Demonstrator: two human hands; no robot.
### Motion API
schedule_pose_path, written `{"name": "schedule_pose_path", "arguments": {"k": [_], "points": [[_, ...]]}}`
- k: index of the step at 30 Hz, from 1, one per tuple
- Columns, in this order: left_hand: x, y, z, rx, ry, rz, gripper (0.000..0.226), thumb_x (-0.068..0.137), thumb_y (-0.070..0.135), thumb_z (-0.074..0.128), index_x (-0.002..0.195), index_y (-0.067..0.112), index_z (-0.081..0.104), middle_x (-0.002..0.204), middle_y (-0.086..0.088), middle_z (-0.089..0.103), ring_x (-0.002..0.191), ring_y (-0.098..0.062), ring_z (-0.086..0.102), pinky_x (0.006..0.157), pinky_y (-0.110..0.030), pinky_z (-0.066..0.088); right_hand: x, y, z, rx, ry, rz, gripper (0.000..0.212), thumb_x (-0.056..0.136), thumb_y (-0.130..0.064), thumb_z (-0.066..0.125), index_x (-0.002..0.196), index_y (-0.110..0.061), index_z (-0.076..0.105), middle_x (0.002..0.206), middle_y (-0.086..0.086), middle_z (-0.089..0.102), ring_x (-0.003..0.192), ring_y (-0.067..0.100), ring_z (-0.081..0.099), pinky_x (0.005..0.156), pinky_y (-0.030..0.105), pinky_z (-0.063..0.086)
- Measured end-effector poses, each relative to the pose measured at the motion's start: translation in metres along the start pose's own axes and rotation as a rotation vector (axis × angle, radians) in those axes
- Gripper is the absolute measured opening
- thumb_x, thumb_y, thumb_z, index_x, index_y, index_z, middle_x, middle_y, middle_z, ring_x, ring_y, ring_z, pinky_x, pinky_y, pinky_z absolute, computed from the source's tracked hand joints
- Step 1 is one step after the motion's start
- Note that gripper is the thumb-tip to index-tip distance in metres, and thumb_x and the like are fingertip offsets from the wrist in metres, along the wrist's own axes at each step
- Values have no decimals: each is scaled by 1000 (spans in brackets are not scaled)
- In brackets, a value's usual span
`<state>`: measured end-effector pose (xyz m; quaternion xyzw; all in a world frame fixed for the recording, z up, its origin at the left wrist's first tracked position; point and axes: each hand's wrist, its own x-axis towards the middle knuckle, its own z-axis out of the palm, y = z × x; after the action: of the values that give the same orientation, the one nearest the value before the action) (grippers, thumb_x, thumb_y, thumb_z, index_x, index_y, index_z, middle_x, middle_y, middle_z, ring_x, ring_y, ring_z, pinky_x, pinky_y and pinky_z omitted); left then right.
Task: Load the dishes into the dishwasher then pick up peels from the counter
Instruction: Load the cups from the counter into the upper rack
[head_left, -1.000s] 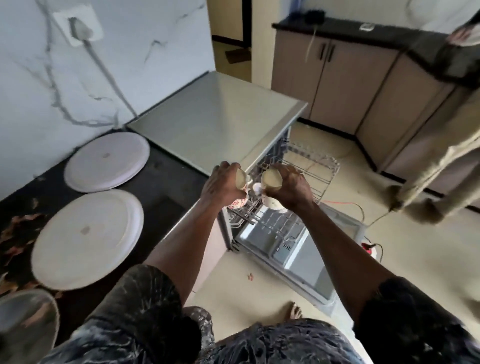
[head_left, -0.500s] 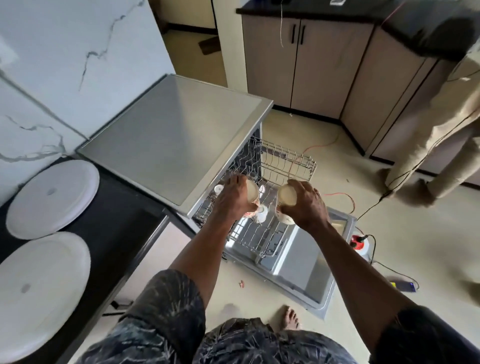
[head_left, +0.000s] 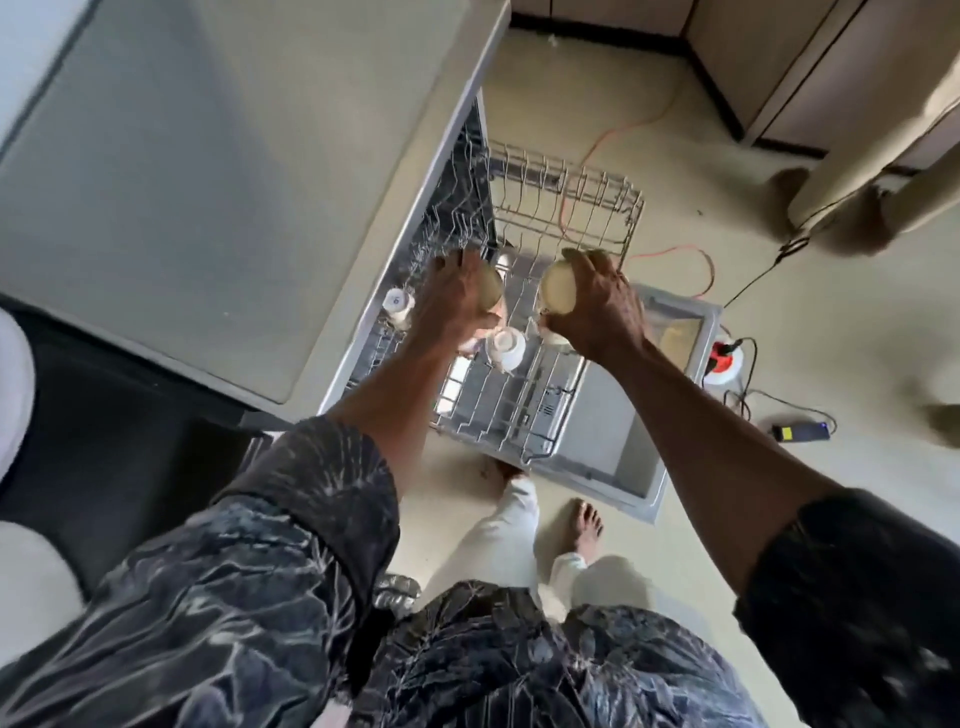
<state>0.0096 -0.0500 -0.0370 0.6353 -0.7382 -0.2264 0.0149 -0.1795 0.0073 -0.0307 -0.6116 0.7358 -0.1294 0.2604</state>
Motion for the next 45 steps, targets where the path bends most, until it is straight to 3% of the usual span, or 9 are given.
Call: {"name": "schedule_pose_path", "arguments": {"k": [3,7,10,16,23,27,32,38,45], "points": [[31,-7,17,-11,-7,-83,81,78,24,86,144,13,42,137,-9,55,112,-23,54,77,-29,52,26,1,21,-22,-48,1,90,75,-34,84,150,-19,37,141,9,47,117,31,54,86,31,40],[58,-18,43,11,4,-109,98,71,21,90,151,18,34,149,-12,44,131,-32,47,97,-44,53,49,5,45,-33,-53,16,87,74,-27,85,148,-16,41,141,9,48,117,33,56,84,31,38],[76,-26,60,7,-15,-143,85,84,16,80,154,24,33,156,-14,33,137,-33,39,99,-44,53,61,9,63,-21,-50,43,86,71,-24,85,146,-16,43,141,9,47,116,36,57,90,38,46],[106,-48,88,25,27,-100,88,84,5,76,155,33,33,160,-10,28,139,-30,36,102,-38,51,75,13,95,-10,-27,50,85,74,-22,85,147,-13,42,145,11,45,121,35,55,96,45,51],[124,-65,110,3,14,-159,96,83,-15,63,155,40,30,161,-8,24,141,-29,34,101,-36,51,91,11,130,-15,-6,37,88,75,-25,83,151,-14,38,148,12,44,125,34,52,95,43,50],[125,-74,118,4,28,-139,94,82,-11,69,153,40,35,153,-7,34,132,-23,40,97,-32,51,94,14,141,-20,12,25,85,77,-21,82,150,-12,39,149,13,43,125,35,51,95,43,48],[132,-75,123,24,14,-150,95,83,-10,69,154,41,31,158,-7,30,140,-26,36,103,-34,48,96,13,148,-19,30,37,85,78,-23,80,151,-12,38,150,14,42,129,35,47,99,44,48],[135,-72,124,25,4,-164,98,85,-16,57,157,41,24,156,-12,28,139,-28,35,106,-39,47,98,12,151,-6,-33,55,90,86,-28,76,158,-10,26,162,17,28,148,35,28,117,50,35],[136,-69,125,24,14,-185,96,89,-16,53,157,44,22,155,-11,30,134,-23,38,92,-22,42,106,18,153,-4,-68,74,97,83,-34,78,159,-13,23,159,17,29,144,36,31,115,49,37]]}}
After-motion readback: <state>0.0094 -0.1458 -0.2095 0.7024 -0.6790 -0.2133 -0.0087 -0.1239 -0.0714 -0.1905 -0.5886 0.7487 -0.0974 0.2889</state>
